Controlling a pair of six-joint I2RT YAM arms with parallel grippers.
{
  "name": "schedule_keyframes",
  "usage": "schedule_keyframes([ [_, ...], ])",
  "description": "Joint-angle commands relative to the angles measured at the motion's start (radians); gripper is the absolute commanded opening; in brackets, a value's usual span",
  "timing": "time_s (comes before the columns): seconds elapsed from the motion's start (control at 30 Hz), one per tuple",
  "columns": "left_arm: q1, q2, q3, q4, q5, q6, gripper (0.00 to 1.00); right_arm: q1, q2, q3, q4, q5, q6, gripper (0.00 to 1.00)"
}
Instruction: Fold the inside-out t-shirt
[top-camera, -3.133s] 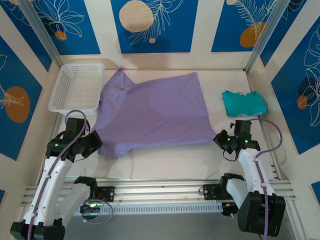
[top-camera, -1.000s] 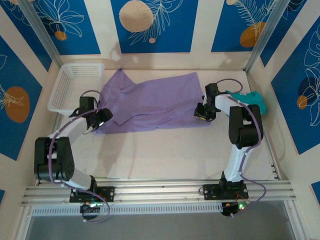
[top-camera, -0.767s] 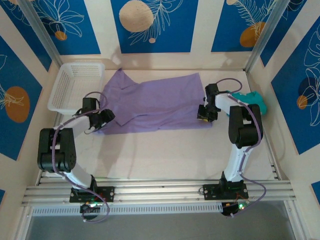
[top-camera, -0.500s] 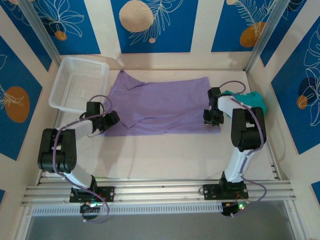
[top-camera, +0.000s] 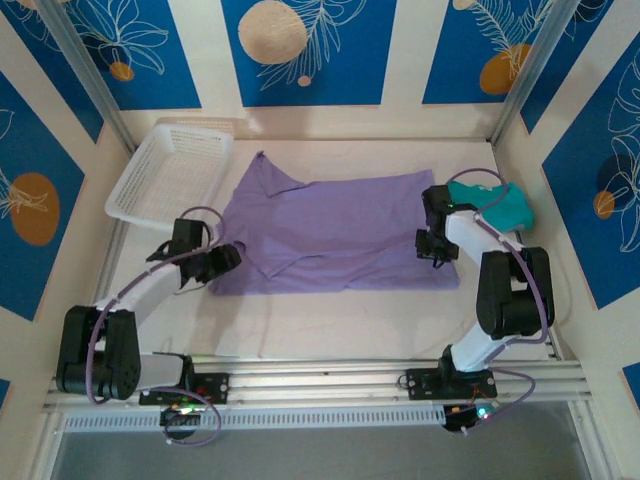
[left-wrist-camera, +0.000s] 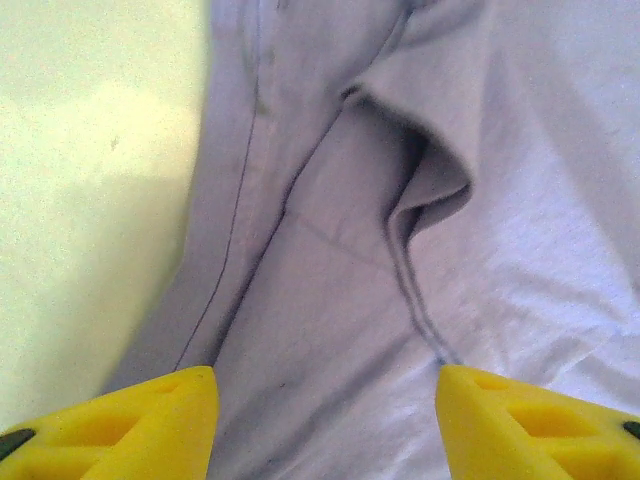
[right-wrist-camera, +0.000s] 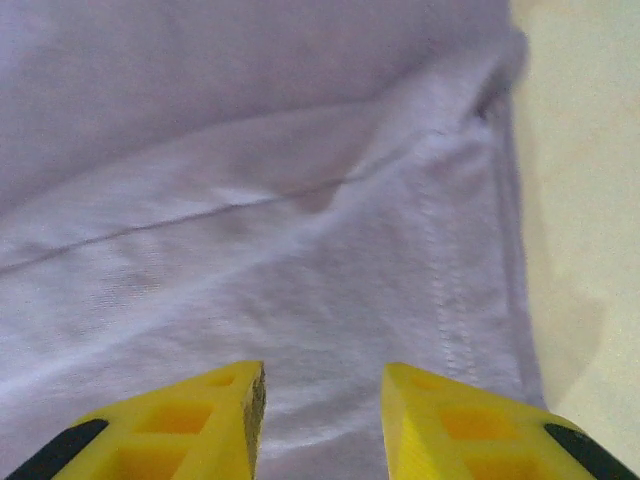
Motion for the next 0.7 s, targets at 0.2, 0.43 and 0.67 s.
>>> schedule_keyframes([
  [0.2, -0.002, -0.179, -0.068, -0.039, -0.002, -0.013, 0.56, 0.528, -0.158, -0.061, 0.404, -0.303, -0.242, 0.5],
  [0.43, -0.002, -0.137, -0.166, 0.083, 0.076, -0.037, 0.46, 0.775, 0.225, 0.233, 0.469, -0.294, -0.321, 0.61],
  [0.67, 0.0, -0.05, -0.213, 0.142, 0.075, -0.039, 0.41, 0.83, 0.498, 0.445, 0.382, -0.247, -0.368, 0.6],
])
